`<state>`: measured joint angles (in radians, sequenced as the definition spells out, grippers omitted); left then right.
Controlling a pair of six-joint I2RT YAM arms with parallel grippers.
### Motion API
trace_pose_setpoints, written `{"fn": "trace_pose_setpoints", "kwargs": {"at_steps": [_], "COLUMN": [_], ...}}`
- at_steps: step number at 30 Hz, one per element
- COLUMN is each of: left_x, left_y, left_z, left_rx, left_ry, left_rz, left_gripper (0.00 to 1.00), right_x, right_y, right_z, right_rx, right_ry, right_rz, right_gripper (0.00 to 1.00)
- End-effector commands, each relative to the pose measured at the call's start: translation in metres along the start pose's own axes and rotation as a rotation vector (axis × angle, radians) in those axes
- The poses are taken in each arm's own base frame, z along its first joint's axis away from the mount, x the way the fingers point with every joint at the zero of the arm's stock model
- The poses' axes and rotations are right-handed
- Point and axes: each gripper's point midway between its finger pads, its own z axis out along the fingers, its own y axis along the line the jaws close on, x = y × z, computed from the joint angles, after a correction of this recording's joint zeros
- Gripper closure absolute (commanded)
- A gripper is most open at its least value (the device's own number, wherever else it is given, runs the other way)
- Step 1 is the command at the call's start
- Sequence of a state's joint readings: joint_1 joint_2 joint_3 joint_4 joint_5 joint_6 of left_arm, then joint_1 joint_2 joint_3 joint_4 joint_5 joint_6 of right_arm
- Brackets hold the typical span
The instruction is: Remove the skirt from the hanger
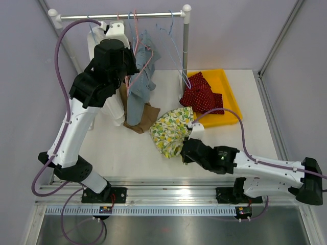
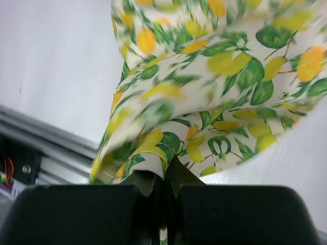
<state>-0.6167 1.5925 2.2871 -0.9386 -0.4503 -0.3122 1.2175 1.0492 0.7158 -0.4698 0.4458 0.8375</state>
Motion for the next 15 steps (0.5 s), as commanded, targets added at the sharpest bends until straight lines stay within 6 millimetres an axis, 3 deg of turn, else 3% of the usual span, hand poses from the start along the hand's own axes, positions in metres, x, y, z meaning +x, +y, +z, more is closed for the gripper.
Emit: {"fn": "trace_pose_setpoints", "kwargs": {"at_steps": [1,2,3,4,5,7,8,10,11,12,14,15], "left_x": [-0.019,-0.020,-0.003,0.002,0.007,0.017,0.018,0.022,0.023,0.024,0.025,0.025], "left_y": [-0.008,-0.007,-0.008,-0.012,-0.012,-0.013,-0.012,-0.011,-0.008,-0.008,-0.008,-0.010], "left_z": [-0.025,-0.035,-0.031,-0.036,-0.038,-0.048,-0.052,-0.058,-0.058,-0.058,-0.054,-0.052], "left_rx": [0.075,0.091,0.094,0.108,0.112,0.132,0.141,0.160,0.151,0.146,0.137,0.140], "left_ry": [-0.087,-0.098,-0.062,-0.057,-0.049,-0.044,-0.052,-0.062,-0.061,-0.057,-0.047,-0.045], "left_rz": [-0.038,-0.041,-0.020,-0.021,-0.017,-0.019,-0.020,-0.009,0.004,0.011,0.029,0.037], "left_gripper": [1.00,1.00,1.00,1.00,1.00,1.00,1.00,1.00,1.00,1.00,1.00,1.00], "right_x": [-0.111,-0.130,-0.146,-0.184,-0.211,-0.256,-0.283,-0.320,-0.338,-0.348,-0.376,-0.385], "right_y": [0.029,0.029,0.027,0.032,0.017,0.016,-0.010,-0.023,-0.045,-0.054,-0.065,-0.082], "right_z": [-0.039,-0.047,-0.051,-0.072,-0.077,-0.097,-0.104,-0.120,-0.126,-0.117,-0.128,-0.116], "right_rx": [0.064,0.095,0.140,0.156,0.209,0.187,0.246,0.275,0.339,0.366,0.400,0.447], "right_ry": [-0.299,-0.342,-0.369,-0.443,-0.480,-0.536,-0.582,-0.652,-0.682,-0.669,-0.707,-0.686], "right_rz": [-0.021,-0.046,-0.080,-0.099,-0.074,-0.064,-0.023,-0.029,-0.008,-0.015,-0.009,-0.003], "right_gripper": [1.00,1.00,1.00,1.00,1.00,1.00,1.00,1.00,1.00,1.00,1.00,1.00]}}
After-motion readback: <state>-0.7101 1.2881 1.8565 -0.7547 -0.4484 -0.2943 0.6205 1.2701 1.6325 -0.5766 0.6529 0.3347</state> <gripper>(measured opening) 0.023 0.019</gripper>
